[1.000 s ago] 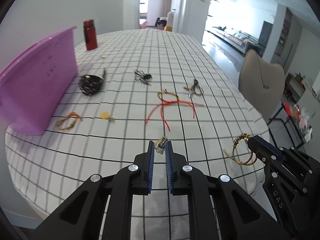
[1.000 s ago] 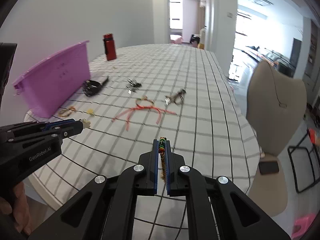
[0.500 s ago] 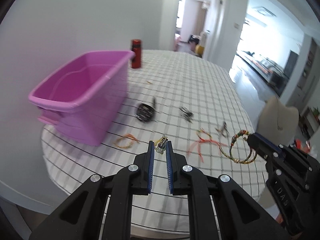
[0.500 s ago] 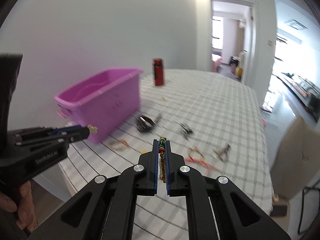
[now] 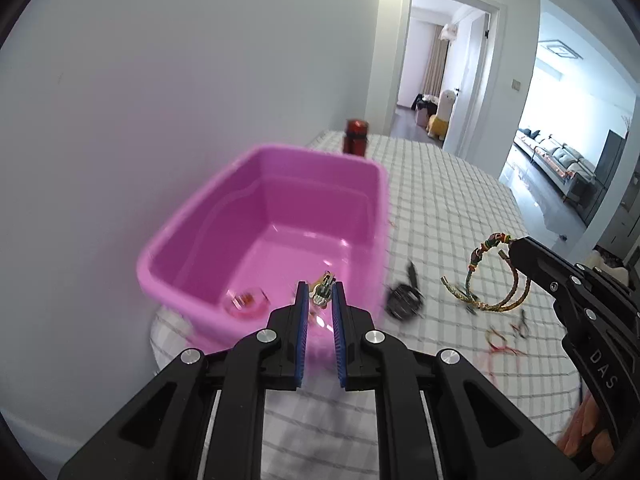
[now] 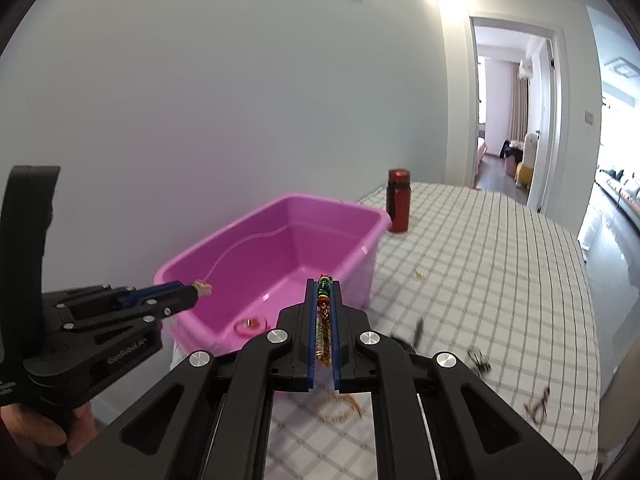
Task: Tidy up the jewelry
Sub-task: 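Carry the charm and braided bracelet over the pink tub with both tools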
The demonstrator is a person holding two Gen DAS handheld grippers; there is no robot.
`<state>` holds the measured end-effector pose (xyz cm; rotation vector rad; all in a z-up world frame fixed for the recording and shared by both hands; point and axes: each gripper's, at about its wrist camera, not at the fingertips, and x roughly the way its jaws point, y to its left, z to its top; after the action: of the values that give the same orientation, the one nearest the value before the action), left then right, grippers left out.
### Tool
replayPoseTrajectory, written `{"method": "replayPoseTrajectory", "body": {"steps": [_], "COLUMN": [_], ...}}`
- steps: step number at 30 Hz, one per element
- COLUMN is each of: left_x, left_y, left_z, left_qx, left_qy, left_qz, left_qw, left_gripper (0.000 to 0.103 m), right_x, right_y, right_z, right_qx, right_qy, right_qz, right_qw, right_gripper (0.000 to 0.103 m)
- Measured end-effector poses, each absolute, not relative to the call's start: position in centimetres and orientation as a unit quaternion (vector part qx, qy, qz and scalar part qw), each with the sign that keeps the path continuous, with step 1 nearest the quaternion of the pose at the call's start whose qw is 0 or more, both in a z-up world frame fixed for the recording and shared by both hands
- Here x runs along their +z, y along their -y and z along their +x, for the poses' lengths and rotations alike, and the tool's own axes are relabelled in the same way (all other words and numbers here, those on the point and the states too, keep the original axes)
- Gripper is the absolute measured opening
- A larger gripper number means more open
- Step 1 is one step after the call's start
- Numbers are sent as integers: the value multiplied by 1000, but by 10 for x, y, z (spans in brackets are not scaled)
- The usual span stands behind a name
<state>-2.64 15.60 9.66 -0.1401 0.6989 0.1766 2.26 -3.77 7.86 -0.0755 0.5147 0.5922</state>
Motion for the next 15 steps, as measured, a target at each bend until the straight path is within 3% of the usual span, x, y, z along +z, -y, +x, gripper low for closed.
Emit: {"method": "replayPoseTrajectory", "body": {"steps": [8,15], "left_x": [91,65], "left_y": [-240,-266], "left_z": [37,75], "left_qx": [75,80], "left_qy": [-362,-402], "left_qz": [-72,-100], "left_qw": [926,907], "left_gripper": [12,12], "right_x": [78,57], "right_y": [-47,-89], "right_z": [87,137], "right_qx": [286,309], "right_qy": [-291,-361], "right_qz": [-26,-39], "right_qw": [913,879], "right_gripper": [6,6]}}
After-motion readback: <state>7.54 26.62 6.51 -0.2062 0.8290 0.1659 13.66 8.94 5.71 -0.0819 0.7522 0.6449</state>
